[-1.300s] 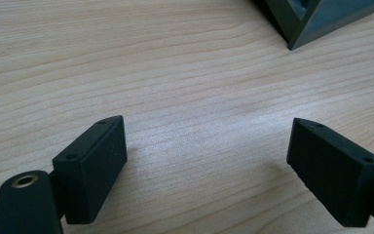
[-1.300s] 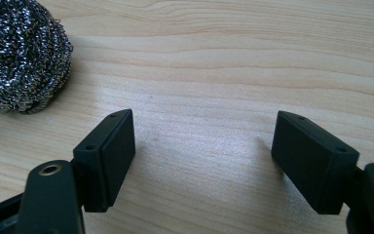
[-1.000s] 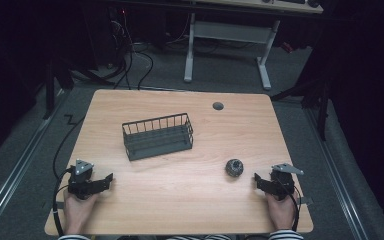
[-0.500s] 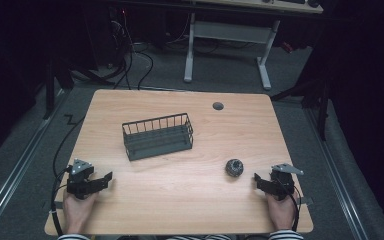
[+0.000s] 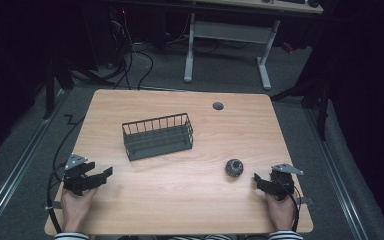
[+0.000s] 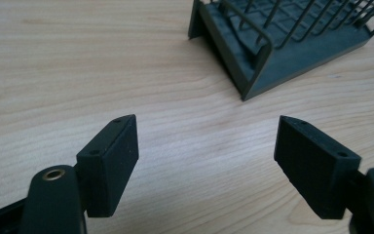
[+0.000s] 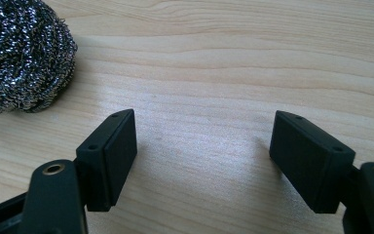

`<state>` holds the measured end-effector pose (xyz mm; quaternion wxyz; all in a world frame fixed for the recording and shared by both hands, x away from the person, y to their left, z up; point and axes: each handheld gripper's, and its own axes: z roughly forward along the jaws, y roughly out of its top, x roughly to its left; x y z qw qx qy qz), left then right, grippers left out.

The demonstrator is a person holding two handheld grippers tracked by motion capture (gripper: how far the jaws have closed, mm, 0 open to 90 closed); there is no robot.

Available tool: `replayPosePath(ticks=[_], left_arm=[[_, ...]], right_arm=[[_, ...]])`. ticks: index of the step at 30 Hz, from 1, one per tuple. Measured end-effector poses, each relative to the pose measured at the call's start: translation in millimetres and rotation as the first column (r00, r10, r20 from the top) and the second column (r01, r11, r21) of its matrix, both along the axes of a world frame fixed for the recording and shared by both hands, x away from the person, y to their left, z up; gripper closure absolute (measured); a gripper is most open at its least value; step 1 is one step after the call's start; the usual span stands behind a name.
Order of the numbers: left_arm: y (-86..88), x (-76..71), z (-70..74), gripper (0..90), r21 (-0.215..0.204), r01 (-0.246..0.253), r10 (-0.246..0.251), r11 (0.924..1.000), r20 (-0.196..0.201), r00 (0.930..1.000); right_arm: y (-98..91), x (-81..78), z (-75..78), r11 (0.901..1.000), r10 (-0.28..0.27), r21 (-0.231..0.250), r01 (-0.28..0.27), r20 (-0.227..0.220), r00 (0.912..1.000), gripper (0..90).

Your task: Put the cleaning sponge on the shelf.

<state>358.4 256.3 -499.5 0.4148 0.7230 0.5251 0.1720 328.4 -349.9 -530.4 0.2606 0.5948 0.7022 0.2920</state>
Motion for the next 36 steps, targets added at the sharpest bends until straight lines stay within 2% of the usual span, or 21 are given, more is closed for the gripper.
replayPosePath(ticks=[4,6,7,11,12,13,15,20,23,27,36], left_arm=[[-0.8,2.2,16.9,24.9,-0.017,0.014,-0.014,0.9997,0.022,0.9997],[-2.2,2.8,21.5,25.1,-0.001,0.015,-0.015,0.9999,0.026,0.9995],[-8.4,3.5,31.7,25.8,0.056,0.011,-0.013,0.9984,0.034,0.9993],[-17.3,7.9,51.1,26.0,0.055,0.047,-0.05,0.9974,0.049,0.9976],[-17.3,7.9,51.1,26.0,0.055,0.047,-0.05,0.9974,0.049,0.9976],[-20.4,13.0,58.0,26.1,0.041,0.055,-0.057,0.9977,0.051,0.9971],[-23.3,19.6,62.8,26.1,0.039,0.064,-0.066,0.9972,0.046,0.9968],[-28.4,31.6,69.4,25.8,0.036,0.072,-0.074,0.9968,0.035,0.9967],[-28.8,44.1,75.0,25.4,0.025,0.061,-0.062,0.9978,0.031,0.9976],[-30.0,56.9,74.1,24.6,0.018,0.046,-0.047,0.9988,0.009,0.9989],[-41.4,73.3,68.9,24.6,0.027,0.049,-0.048,0.9984,-0.02,0.9986]], right_arm=[[0.1,0.0,0.0,1.0,-0.001,0.0,0.001,0.0,1.0,25.7],[0.2,-0.2,0.1,1.0,0.0,0.001,0.0,0.0,1.0,26.6],[0.2,-0.3,0.1,1.0,0.004,0.0,-0.004,0.002,1.0,27.7],[0.8,-0.9,0.2,1.0,0.006,0.0,-0.006,0.002,1.0,28.7],[0.9,-1.0,0.2,1.0,0.006,0.0,-0.006,0.002,1.0,28.7],[0.9,-1.0,0.2,1.0,0.006,0.0,-0.006,0.002,1.0,28.7],[0.9,-1.0,0.2,1.0,0.005,0.0,-0.005,0.002,1.0,28.7],[0.8,-0.9,0.1,1.0,0.006,0.001,-0.006,0.005,1.0,28.7],[0.9,-0.9,0.2,1.0,0.005,0.0,-0.005,0.003,1.0,28.7],[0.9,-0.9,0.0,1.0,0.006,0.001,-0.006,0.005,1.0,28.7],[0.9,-0.9,0.2,1.0,0.005,0.0,-0.005,0.002,1.0,28.7]])
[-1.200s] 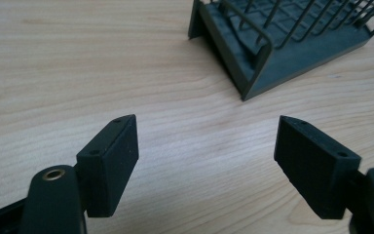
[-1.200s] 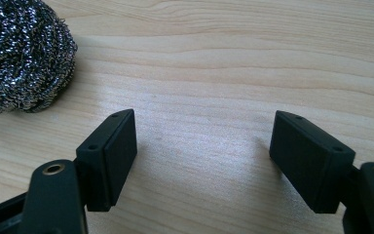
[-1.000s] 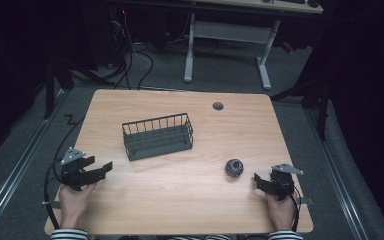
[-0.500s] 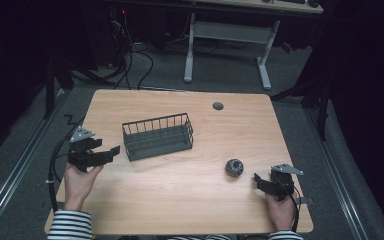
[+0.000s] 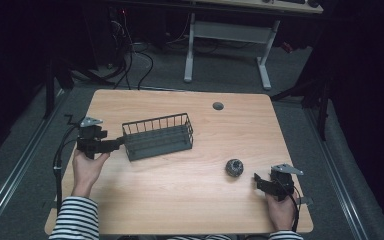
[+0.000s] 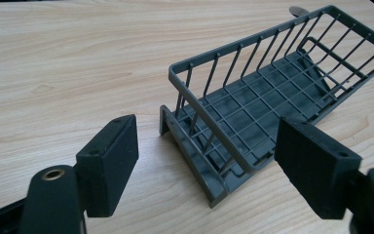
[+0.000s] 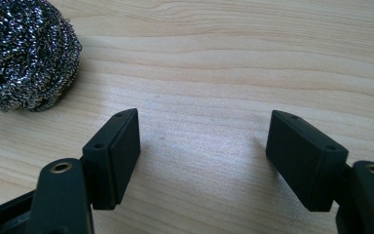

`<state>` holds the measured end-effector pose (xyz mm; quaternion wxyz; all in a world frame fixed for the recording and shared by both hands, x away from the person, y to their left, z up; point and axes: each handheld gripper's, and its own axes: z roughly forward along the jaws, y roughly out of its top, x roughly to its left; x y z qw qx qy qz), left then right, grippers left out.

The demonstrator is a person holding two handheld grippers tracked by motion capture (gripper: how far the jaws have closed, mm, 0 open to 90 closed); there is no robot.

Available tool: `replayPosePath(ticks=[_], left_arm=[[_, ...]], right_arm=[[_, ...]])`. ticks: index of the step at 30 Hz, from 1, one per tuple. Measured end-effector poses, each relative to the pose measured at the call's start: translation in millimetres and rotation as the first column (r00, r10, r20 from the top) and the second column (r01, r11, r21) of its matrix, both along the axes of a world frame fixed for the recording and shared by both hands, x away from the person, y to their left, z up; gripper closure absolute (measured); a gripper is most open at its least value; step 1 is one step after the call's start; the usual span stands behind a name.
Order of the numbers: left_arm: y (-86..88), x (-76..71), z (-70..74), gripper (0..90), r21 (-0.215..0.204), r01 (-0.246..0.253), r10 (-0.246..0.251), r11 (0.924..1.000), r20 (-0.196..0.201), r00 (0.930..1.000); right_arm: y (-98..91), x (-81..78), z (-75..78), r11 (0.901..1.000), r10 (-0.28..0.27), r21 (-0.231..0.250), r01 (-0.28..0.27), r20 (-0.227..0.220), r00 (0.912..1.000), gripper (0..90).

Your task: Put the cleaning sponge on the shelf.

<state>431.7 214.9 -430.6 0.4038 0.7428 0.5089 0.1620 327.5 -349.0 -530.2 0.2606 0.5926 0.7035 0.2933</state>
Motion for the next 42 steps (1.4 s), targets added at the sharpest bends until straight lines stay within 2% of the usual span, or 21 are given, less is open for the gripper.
replayPosePath(ticks=[4,6,8,12,16,20,24,28,34,37,39,42], left_arm=[[-6.6,7.3,-1.2,25.2,0.004,0.004,-0.004,1.0,-0.001,1.0],[-15.0,11.8,-2.7,28.3,0.037,0.009,-0.01,0.9993,0.017,0.9998],[-18.5,15.9,-6.2,30.5,0.03,0.009,-0.009,0.9995,0.005,0.9999],[-24.5,23.1,-16.1,33.1,0.071,-0.004,0.006,0.9975,-0.027,0.9996],[-26.1,25.6,-20.3,35.6,0.076,-0.004,0.007,0.9971,-0.039,0.9992],[-27.3,27.7,-23.0,43.9,0.052,0.018,-0.015,0.9985,-0.051,0.9986],[-29.9,26.0,-24.0,52.9,0.071,0.024,-0.021,0.9972,-0.044,0.9988],[-28.9,23.6,-26.8,60.1,0.067,0.029,-0.026,0.9973,-0.049,0.9985],[-30.8,16.6,-27.2,62.6,0.095,0.043,-0.039,0.9946,-0.039,0.9985],[-33.1,11.3,-27.2,63.7,0.091,0.047,-0.044,0.9948,-0.038,0.9983],[-36.6,7.2,-26.3,63.4,0.11,0.048,-0.044,0.9928,-0.037,0.9984],[-39.4,0.7,-26.9,62.4,0.095,0.045,-0.042,0.9945,-0.034,0.9986]], right_arm=[[0.0,0.0,0.0,1.0,0.0,0.0,0.0,0.0,1.0,28.7],[0.0,0.0,-0.1,1.0,0.001,0.001,-0.001,0.002,1.0,28.7],[0.0,0.0,0.0,1.0,0.0,0.0,0.0,0.0,1.0,28.7],[0.0,0.1,-0.2,1.0,0.001,0.001,-0.001,0.002,1.0,28.6],[0.0,0.0,-0.2,1.0,0.001,0.001,-0.001,0.002,1.0,28.6],[0.0,0.0,0.0,1.0,0.0,0.0,0.0,0.0,1.0,28.6],[0.1,-0.1,0.0,1.0,0.002,0.0,-0.002,-0.001,1.0,28.6],[0.2,-0.1,0.0,1.0,0.005,0.001,-0.005,0.0,1.0,28.6],[0.3,-0.1,-0.1,1.0,0.004,0.001,-0.004,0.001,1.0,28.6],[0.2,0.0,-0.1,1.0,0.005,0.001,-0.005,0.002,1.0,28.6],[0.3,-0.1,-0.2,1.0,0.004,0.002,-0.004,0.002,1.0,28.6],[0.3,-0.1,-0.1,1.0,0.004,0.002,-0.004,0.002,1.0,28.6]])
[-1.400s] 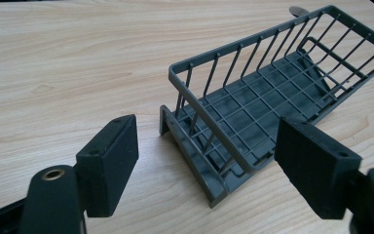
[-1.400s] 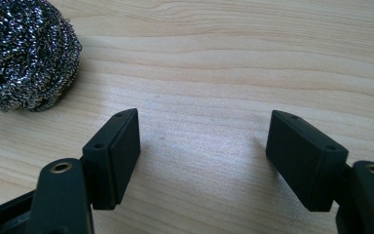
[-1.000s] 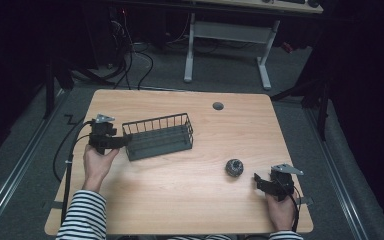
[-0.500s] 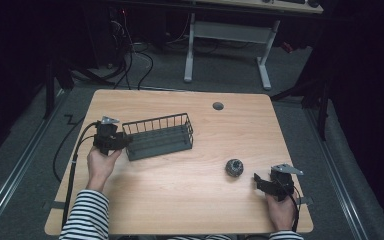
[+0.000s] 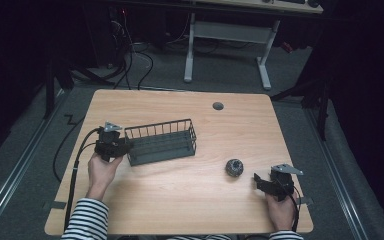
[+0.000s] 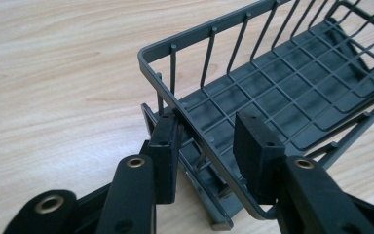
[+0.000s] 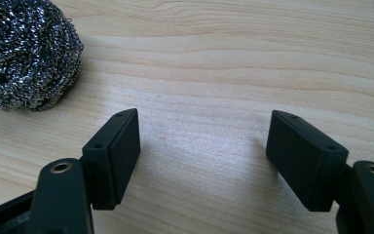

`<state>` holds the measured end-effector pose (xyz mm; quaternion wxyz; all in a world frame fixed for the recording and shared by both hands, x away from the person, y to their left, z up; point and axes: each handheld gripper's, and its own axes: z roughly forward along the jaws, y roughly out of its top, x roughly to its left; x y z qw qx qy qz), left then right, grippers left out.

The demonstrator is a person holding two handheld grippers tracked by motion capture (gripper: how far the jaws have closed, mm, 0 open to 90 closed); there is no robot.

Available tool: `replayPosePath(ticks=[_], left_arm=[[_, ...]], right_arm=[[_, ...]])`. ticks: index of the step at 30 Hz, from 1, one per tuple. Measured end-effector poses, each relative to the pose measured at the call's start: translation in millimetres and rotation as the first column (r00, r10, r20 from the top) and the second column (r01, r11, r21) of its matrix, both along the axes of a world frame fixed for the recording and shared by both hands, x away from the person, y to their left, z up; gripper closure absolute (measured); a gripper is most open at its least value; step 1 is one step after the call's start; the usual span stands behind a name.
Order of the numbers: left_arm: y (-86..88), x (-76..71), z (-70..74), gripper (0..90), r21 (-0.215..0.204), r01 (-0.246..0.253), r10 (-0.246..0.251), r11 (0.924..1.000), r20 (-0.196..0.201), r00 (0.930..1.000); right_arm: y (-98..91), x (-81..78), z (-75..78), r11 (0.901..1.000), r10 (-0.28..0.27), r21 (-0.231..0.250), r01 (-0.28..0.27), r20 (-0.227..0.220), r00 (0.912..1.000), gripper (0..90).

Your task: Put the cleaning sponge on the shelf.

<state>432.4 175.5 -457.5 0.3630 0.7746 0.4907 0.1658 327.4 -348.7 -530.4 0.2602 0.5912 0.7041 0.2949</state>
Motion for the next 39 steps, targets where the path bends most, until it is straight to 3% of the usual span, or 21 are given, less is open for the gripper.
replayPosePath(ticks=[12,22,25,28,31,39], left_arm=[[-19.1,-22.3,-1.7,59.6,-0.013,0.022,-0.022,0.9997,0.009,0.9997],[-41.8,-25.7,-2.8,57.2,-0.035,0.075,-0.075,0.9966,0.005,0.9972],[-43.7,-27.3,-2.5,49.3,-0.015,0.062,-0.062,0.998,0.023,0.9978],[-40.4,-29.2,0.1,35.8,-0.037,0.059,-0.058,0.9976,0.025,0.998],[-34.9,-32.8,4.8,30.6,-0.059,0.062,-0.06,0.9963,0.044,0.9972],[-12.9,-45.2,12.3,29.2,-0.096,0.053,-0.045,0.9939,0.082,0.9956]], right_arm=[[0.0,0.0,0.0,1.0,0.001,0.0,-0.001,0.001,1.0,28.6],[0.0,0.0,0.0,1.0,0.0,0.0,0.0,0.001,1.0,28.6],[0.0,0.0,0.0,1.0,0.0,0.0,0.0,0.001,1.0,28.6],[0.0,0.0,0.0,1.0,0.0,0.0,0.0,0.0,1.0,28.6],[0.0,0.0,0.0,1.0,0.0,0.0,0.0,0.001,1.0,28.6],[0.0,0.0,0.0,1.0,0.0,0.0,0.0,0.001,1.0,28.6]])
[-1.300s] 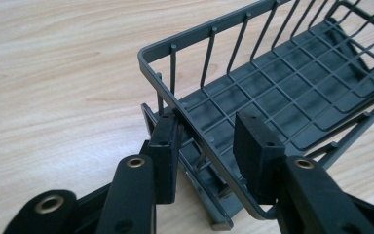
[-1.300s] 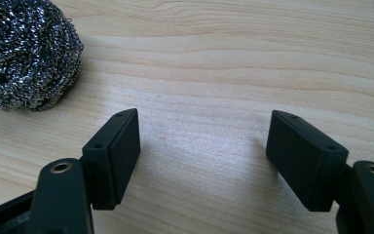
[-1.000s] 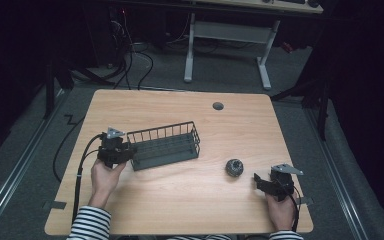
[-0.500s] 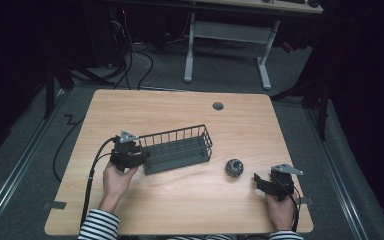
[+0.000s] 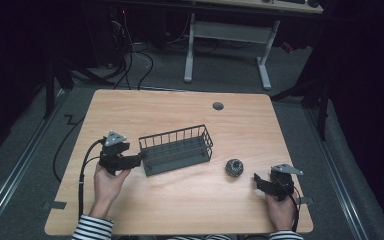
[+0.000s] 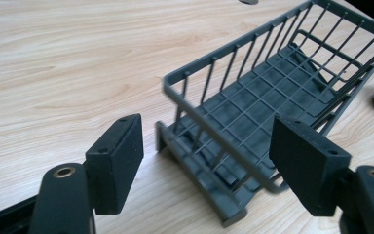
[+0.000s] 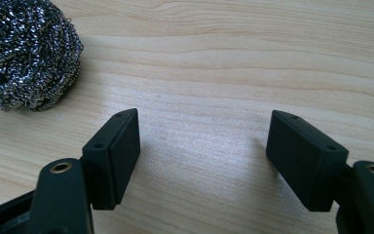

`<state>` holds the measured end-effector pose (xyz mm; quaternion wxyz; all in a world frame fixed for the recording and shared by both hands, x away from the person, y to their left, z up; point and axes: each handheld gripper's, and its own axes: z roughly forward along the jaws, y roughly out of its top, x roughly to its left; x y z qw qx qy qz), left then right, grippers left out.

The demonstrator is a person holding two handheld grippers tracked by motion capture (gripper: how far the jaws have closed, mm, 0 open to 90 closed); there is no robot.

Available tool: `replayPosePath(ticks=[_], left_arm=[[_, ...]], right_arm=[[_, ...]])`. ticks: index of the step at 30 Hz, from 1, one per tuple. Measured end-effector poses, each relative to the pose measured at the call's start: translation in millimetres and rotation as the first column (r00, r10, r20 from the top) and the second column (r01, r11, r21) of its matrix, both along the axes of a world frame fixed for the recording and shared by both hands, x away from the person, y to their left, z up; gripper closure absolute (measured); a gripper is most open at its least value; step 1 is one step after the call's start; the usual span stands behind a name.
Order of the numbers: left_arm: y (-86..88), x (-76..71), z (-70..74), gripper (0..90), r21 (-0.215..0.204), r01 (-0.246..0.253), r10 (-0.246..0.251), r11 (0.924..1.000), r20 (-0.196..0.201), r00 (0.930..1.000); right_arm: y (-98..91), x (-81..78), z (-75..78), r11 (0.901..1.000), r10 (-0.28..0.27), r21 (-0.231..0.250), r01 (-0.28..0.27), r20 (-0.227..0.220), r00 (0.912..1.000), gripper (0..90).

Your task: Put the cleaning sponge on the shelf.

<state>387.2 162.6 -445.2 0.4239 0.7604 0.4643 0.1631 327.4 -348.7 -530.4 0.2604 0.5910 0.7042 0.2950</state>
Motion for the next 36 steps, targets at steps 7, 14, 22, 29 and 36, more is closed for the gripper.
replayPosePath(ticks=[7,14,22,29,36], left_arm=[[30.2,-12.0,-11.1,29.4,-0.032,-0.03,0.03,0.999,0.001,0.9995],[54.0,-19.4,-34.5,29.4,0.006,-0.101,0.101,0.9949,-0.021,0.9947],[62.8,-22.7,-66.2,29.3,0.103,-0.156,0.161,0.9824,-0.039,0.9862],[69.1,-21.3,-83.7,29.1,0.136,-0.196,0.205,0.9711,-0.052,0.9774],[73.2,-21.6,-91.3,29.3,0.145,-0.227,0.233,0.9631,-0.027,0.9721]], right_arm=[[0.1,0.1,0.0,1.0,-0.002,0.0,0.002,0.0,1.0,28.7],[0.0,0.1,0.1,1.0,-0.002,-0.001,0.002,-0.001,1.0,28.9],[0.1,0.2,0.2,1.0,-0.005,0.001,0.005,-0.002,1.0,28.9],[0.1,0.8,0.1,1.0,-0.003,0.001,0.003,-0.002,1.0,28.6],[0.4,0.9,0.1,0.9999,0.012,-0.001,-0.012,-0.007,0.9999,26.0]])
